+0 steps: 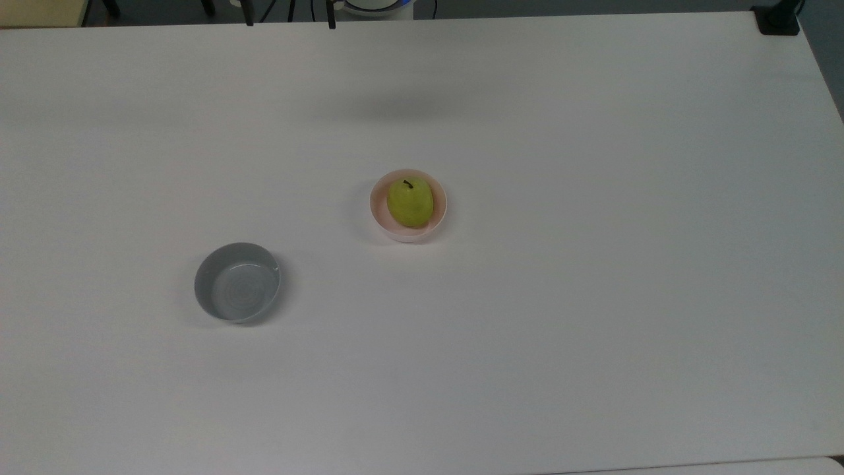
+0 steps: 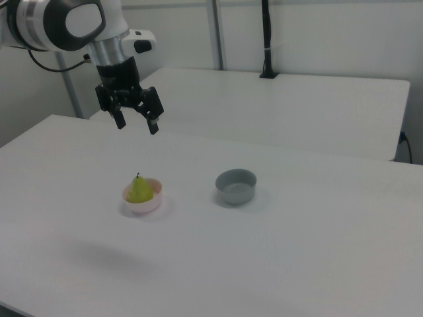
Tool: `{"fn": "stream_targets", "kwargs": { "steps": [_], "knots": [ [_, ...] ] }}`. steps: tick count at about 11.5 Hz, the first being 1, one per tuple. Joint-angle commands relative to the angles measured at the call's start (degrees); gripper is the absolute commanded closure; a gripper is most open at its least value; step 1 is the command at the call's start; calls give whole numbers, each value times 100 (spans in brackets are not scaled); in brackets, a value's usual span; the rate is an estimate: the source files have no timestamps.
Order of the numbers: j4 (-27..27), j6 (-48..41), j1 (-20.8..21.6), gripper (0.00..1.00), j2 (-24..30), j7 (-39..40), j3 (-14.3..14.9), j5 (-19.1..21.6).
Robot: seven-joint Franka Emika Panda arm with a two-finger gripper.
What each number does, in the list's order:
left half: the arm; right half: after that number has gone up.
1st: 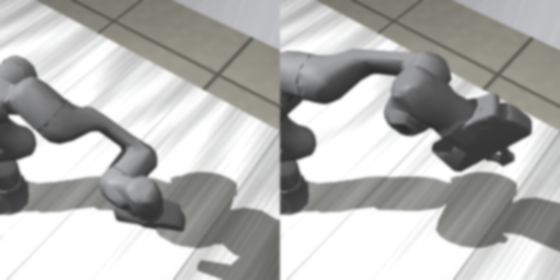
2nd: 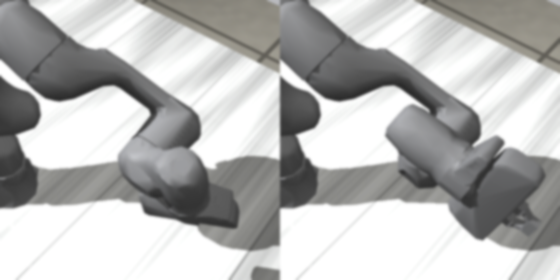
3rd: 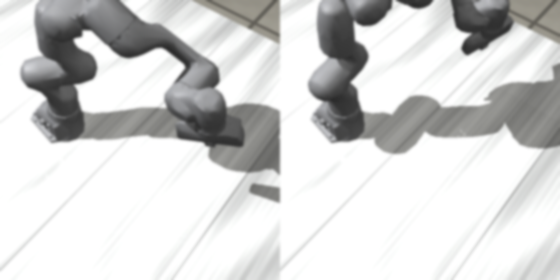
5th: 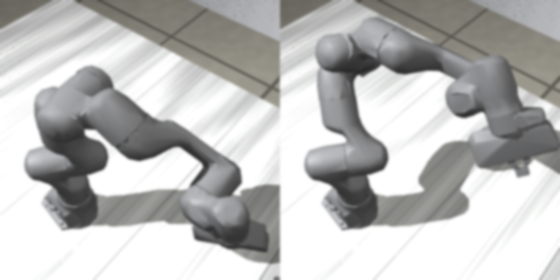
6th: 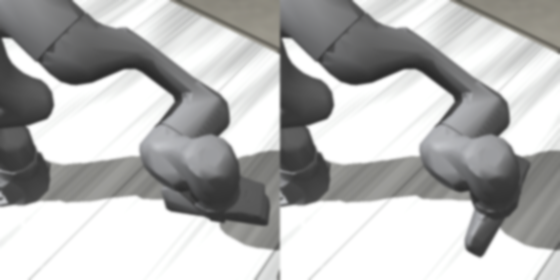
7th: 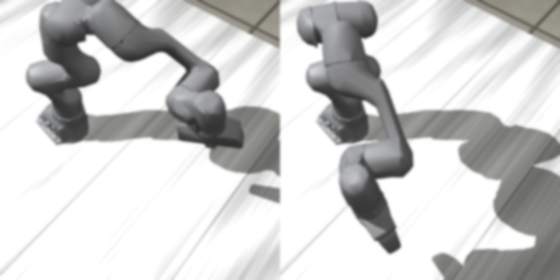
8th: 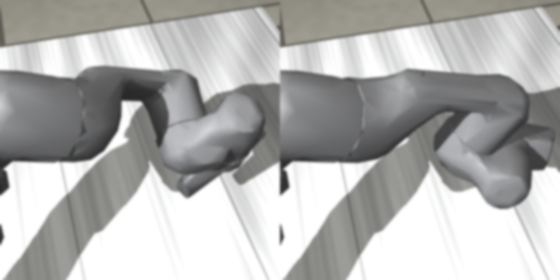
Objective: Pick up a pear from the bowl
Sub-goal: 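Move the open gripper down over the pear in the pink bowl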
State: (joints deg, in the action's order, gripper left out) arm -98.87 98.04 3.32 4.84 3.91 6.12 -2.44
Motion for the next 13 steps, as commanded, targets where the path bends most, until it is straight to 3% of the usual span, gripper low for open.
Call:
{"fn": "stream_targets", "kwargs": {
  "steps": [1,10,13],
  "knots": [
    [52,-13,46,0,0,92,29,95],
    [52,-5,29,0,0,101,29,112],
    [43,-5,90,0,-140,564,29,104]
  ]
}}
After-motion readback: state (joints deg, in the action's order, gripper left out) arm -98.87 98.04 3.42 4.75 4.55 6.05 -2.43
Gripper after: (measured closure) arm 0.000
